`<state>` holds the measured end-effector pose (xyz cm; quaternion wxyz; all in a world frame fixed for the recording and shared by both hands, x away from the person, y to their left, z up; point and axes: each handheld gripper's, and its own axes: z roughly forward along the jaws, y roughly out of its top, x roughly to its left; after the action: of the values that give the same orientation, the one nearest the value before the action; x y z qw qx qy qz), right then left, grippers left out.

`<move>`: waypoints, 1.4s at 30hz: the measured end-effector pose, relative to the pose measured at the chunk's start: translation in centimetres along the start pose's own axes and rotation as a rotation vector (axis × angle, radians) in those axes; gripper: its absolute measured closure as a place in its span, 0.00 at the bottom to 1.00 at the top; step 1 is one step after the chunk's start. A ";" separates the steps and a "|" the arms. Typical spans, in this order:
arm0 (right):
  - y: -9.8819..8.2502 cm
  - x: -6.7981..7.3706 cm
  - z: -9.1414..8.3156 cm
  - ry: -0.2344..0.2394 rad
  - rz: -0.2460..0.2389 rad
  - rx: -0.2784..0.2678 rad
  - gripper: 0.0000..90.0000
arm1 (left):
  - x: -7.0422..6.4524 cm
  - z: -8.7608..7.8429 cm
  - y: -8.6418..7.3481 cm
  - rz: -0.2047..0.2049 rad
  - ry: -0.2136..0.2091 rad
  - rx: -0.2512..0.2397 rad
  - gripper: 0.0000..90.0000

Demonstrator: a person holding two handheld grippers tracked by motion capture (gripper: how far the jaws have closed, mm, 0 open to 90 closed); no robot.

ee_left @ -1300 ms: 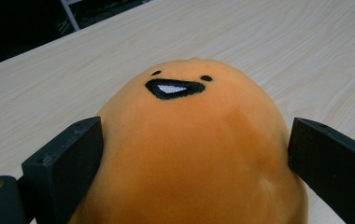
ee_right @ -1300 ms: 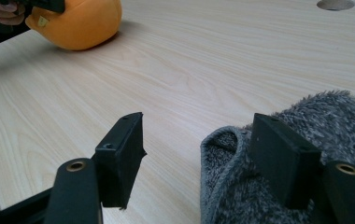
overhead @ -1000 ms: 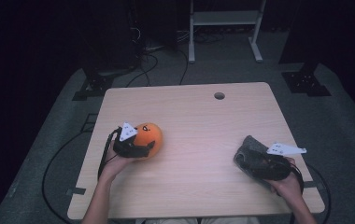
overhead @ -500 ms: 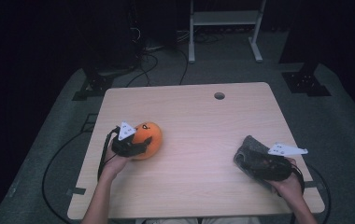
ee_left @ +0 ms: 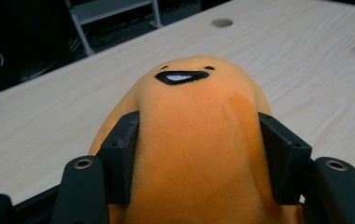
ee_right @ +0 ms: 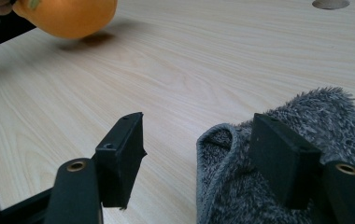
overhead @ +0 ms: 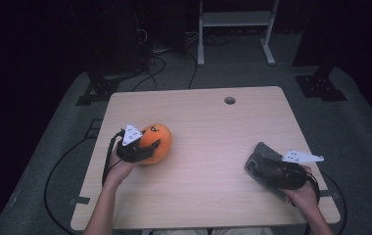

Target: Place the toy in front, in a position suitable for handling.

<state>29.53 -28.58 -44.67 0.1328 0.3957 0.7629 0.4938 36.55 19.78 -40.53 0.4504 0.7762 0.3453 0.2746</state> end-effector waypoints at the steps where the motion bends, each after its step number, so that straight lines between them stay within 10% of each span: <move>1: 0.0 0.0 0.0 0.000 0.001 0.000 0.38 | -0.2 0.0 0.3 0.010 -0.007 -0.005 0.43; 42: -0.2 -1.5 -1.2 -0.039 0.033 -0.027 0.38 | -11.9 4.6 4.9 0.248 -0.412 -0.010 0.41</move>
<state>29.70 -30.50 -44.55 0.1447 0.4162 0.7467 0.4982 34.11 6.32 -39.57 0.4781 0.8500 0.1465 0.1654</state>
